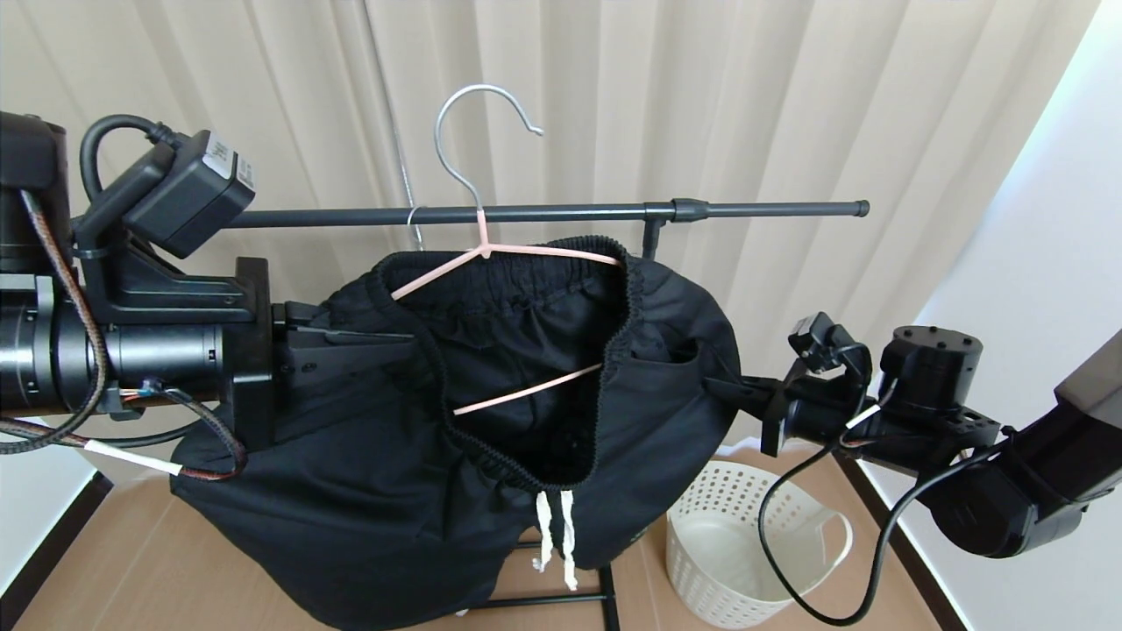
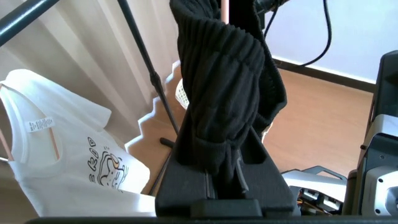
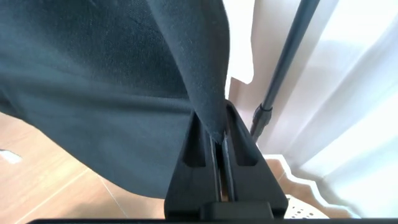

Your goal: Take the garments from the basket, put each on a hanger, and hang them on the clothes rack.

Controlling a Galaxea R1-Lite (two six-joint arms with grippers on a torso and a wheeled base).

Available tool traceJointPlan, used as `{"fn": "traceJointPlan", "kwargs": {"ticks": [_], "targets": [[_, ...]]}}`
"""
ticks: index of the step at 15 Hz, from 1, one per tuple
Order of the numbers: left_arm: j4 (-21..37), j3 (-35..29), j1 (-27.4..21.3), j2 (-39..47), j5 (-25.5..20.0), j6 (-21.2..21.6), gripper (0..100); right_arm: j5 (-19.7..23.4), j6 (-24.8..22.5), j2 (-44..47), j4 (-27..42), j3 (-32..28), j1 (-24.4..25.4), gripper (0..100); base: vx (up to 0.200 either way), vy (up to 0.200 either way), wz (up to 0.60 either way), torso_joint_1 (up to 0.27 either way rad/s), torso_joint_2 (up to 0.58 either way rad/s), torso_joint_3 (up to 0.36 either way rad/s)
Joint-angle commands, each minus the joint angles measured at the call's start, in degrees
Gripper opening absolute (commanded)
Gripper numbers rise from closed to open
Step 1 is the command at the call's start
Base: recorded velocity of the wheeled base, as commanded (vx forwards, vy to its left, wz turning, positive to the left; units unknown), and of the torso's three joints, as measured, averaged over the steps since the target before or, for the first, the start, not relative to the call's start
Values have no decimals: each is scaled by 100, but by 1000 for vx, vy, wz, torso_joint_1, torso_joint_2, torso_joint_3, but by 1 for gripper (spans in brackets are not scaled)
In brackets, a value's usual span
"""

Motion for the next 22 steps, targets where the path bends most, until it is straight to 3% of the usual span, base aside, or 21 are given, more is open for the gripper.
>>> {"fn": "traceJointPlan", "kwargs": {"ticks": [1, 4, 6, 11, 17, 22], "targets": [[-10, 8, 91, 38, 3, -37, 0, 19, -37, -171, -13, 82, 36, 100, 0, 0, 0, 0, 0, 0], [-28, 8, 170, 29, 12, -257, 0, 423, -125, -197, -338, 231, 36, 100, 0, 0, 0, 0, 0, 0], [-116, 60, 188, 29, 12, -353, 0, 449, -116, -162, -760, 336, 28, 100, 0, 0, 0, 0, 0, 0], [-292, 219, 267, 2, 21, -424, 0, 440, -90, -285, -751, 354, 36, 100, 0, 0, 0, 0, 0, 0], [-283, 403, 337, -42, 74, -599, 0, 186, 139, -540, -725, 301, 107, 100, 0, 0, 0, 0, 0, 0], [-283, 544, 328, -15, 249, -810, 0, -439, 420, -857, -575, 178, 441, 100, 0, 0, 0, 0, 0, 0]]}}
